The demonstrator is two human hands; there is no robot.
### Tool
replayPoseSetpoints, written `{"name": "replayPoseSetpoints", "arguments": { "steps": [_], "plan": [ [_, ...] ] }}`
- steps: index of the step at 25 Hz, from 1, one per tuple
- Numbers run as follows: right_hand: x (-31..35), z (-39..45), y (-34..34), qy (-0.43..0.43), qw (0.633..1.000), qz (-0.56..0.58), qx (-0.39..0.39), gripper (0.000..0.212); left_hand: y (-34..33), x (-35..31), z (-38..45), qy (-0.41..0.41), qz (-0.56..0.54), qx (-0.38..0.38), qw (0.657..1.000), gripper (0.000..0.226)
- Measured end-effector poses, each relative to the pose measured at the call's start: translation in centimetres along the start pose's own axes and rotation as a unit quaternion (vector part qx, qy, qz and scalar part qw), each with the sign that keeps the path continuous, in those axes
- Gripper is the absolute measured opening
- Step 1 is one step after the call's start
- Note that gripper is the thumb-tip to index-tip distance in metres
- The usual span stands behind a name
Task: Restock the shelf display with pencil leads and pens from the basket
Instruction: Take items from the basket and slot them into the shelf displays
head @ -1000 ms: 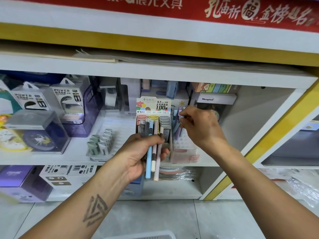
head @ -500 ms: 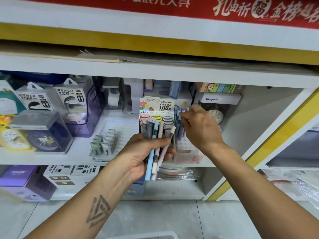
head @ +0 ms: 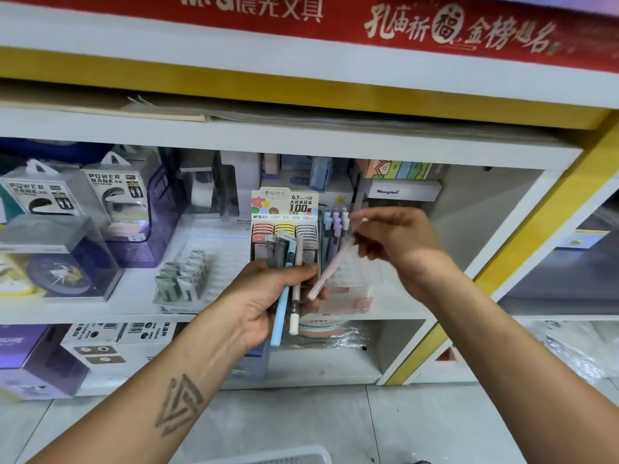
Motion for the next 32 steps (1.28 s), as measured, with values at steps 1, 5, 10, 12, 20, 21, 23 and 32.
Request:
{"name": "replayPoseSetpoints", "arguments": {
  "steps": [1, 5, 10, 12, 20, 21, 23, 32],
  "plan": [
    [0.4, 0.3, 1.1, 0.021, 0.999, -0.007, -0.042, 0.014, 0.0, 0.2, 0.1, 0.006, 0.005, -0.011, 1.0, 0.012],
    [0.8, 1.0, 3.1, 0.12, 0.978, -0.129, -0.115, 0.015, -0.3, 0.7, 0.5, 0.024, -0.008, -0.027, 0.999, 0.013],
    [0.6, 0.6, 1.9, 0.212, 0.921, -0.317, -0.085, 0.011, -0.6, 0.9, 0.7, 0.023, -0.001, -0.018, 1.0, 0.012],
    [0.4, 0.8, 1.7, 0.235, 0.907, -0.34, -0.083, 0.01, -0.4, 0.9, 0.7, 0.016, 0.003, -0.018, 1.0, 0.011],
    [-0.7, 1.5, 0.5, 0.275, 0.872, -0.396, -0.08, 0.014, 0.1, 0.7, 0.8, -0.002, -0.005, -0.026, 1.0, 0.012],
    [-0.8, 1.5, 0.3, 0.281, 0.867, -0.404, -0.077, 0.018, 0.1, 0.6, 0.8, -0.002, -0.004, -0.026, 1.0, 0.011],
    [-1.0, 1.7, 0.1, 0.287, 0.86, -0.415, -0.075, 0.023, 0.3, 0.6, 0.9, -0.003, -0.003, -0.026, 1.0, 0.009],
    [-1.4, 2.1, -0.4, 0.301, 0.858, -0.412, -0.059, 0.027, 0.7, 0.6, 1.0, -0.003, 0.003, -0.022, 1.0, 0.009]
  ]
}}
Point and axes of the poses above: each hand's wrist, its own z-axis towards the middle knuckle, its own y-axis out of the back of the hand, x = y × z, the point moved 4 cm from there along z, towards the middle knuckle, and after that the axes turned 5 degrees about -x, right-handed, at the moved point
